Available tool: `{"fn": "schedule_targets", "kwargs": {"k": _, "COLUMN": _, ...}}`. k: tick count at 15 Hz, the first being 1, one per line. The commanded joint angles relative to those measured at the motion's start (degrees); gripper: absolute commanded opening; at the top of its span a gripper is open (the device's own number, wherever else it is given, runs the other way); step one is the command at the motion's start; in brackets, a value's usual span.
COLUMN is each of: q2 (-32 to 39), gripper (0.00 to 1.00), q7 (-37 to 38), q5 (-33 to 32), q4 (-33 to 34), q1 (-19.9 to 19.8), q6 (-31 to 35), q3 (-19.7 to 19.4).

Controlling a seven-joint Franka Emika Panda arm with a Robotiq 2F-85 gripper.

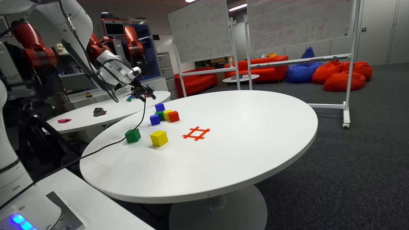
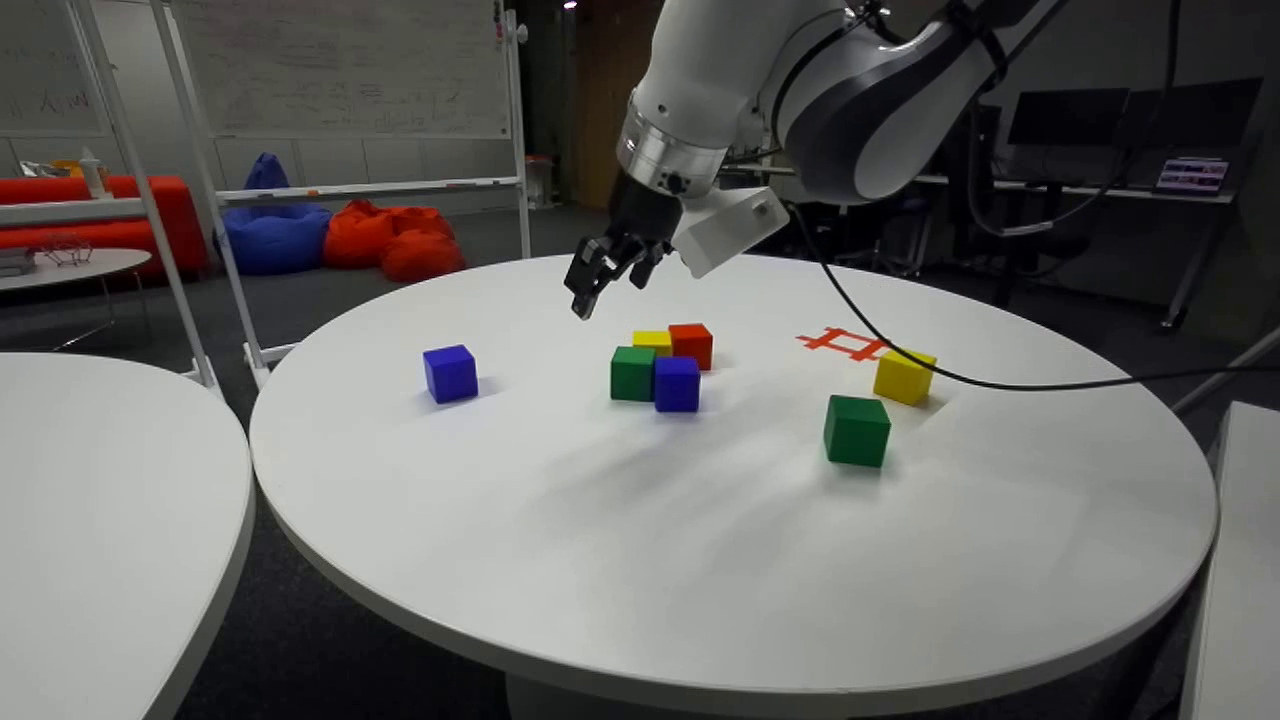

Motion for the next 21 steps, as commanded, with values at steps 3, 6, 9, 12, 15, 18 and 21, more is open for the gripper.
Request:
{"fn": "schedule_targets", "kwargs": {"k": 3, "q2": -0.37, "gripper": 1.00, "q7": 0.16, "q5": 1.35, "q4": -0.45, "q1": -0.17, "q6": -0.73, "q3": 0.56}}
{"fn": "schedule_targets", "kwargs": {"k": 6, "q2": -0.92, "gripper": 1.00, "q7": -1.00, "q5": 7.48, "q4": -1.81, "q1": -1.25, "q6": -2.71, "q3": 3.23}}
{"fn": "schedule_targets", "kwargs": {"k": 9, "q2": -1.60, "gripper": 1.00, "q7": -4.17, "q5": 17.47, "q4": -2.97, "q1": -1.36, "q6": -7.25, "q3": 5.68}}
{"fn": "schedule_targets", "kwargs": {"k": 12, "q2": -1.47, "gripper": 1.00, "q7": -10.79, "q5": 28.80, "q4": -2.74, "q1": -2.37, "q6": -10.88, "q3": 8.25}}
{"fn": "schedule_targets", "kwargs": {"k": 15, "q2": -0.17, "gripper": 1.00, "q7": -11.93, "q5": 32.14, "q4": -1.23, "q1": 0.74, "q6": -10.73, "q3": 5.52}}
{"fn": "schedule_targets", "kwargs": {"k": 18, "q2": -0.18, "gripper": 1.00, "q7": -13.80, "q5": 34.64, "q4": -1.23, "q1": 0.15, "q6": -11.02, "q3": 5.96}}
{"fn": "schedule_targets", "kwargs": {"k": 21, "q2": -0.18, "gripper": 1.00, "q7": -13.83, "q5": 34.72, "q4": -1.23, "q1": -0.06, "q6": -11.01, "q3": 6.11}}
